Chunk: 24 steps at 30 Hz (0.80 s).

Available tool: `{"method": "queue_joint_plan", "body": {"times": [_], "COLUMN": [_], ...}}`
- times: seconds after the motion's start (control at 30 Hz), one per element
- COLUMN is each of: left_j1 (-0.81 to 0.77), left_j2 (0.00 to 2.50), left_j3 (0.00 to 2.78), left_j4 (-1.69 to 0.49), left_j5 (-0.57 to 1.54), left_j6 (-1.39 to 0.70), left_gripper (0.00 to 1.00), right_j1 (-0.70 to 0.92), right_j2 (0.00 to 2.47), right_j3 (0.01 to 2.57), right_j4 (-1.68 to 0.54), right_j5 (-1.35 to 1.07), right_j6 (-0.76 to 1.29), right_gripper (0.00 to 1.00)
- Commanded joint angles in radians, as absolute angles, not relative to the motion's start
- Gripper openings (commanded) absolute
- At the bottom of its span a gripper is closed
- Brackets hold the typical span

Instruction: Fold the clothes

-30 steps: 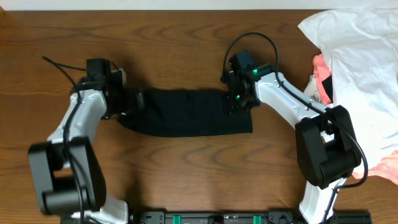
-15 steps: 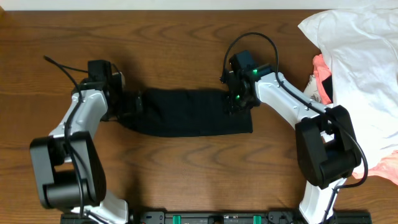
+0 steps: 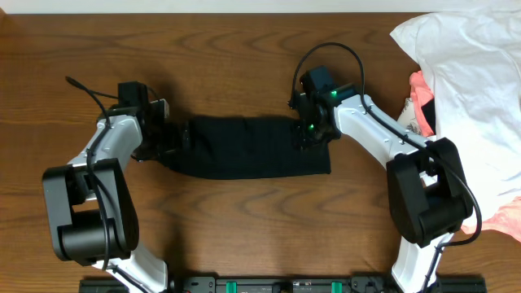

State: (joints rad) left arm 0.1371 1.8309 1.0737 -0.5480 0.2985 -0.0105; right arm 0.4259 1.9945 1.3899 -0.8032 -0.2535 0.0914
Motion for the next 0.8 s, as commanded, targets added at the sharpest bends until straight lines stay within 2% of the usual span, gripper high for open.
{"method": "queue_joint_plan", "body": {"times": [0.0,0.23,0.33,0.43,0.47,0.77], "left_j1": [0.135,0.135,0.135,0.135,0.136,0.196], "left_j2": [1.863,1.863,1.863,1.863,1.861,1.805], "left_j3": [1.062,1.063,1.063,1.063,1.063,1.065], "left_j4": [-0.564,-0.561,-0.558,-0.553,-0.551,-0.553], "left_j5": [0.421,0.427,0.427,0.428,0.439,0.505], "left_j6": [-0.001,-0.001,-0.001,-0.001,-0.001,-0.001], "left_gripper": [0.86,0.45,0.34,0.08,0.06,0.06], "right_j1": [0.431,0.431,0.431,0.431,0.431,0.43], "right_j2": [2.005,2.005,2.005,2.005,2.005,2.003], "right_j3": [1.379,1.379,1.378,1.378,1.378,1.388], "right_j4": [-0.805,-0.805,-0.808,-0.811,-0.812,-0.819], "right_j5": [-0.25,-0.25,-0.25,-0.25,-0.25,-0.251], "right_j6": [0.096,0.096,0.096,0.096,0.096,0.081], "right_gripper": [0.34,0.33,0.33,0.33,0.33,0.29]}}
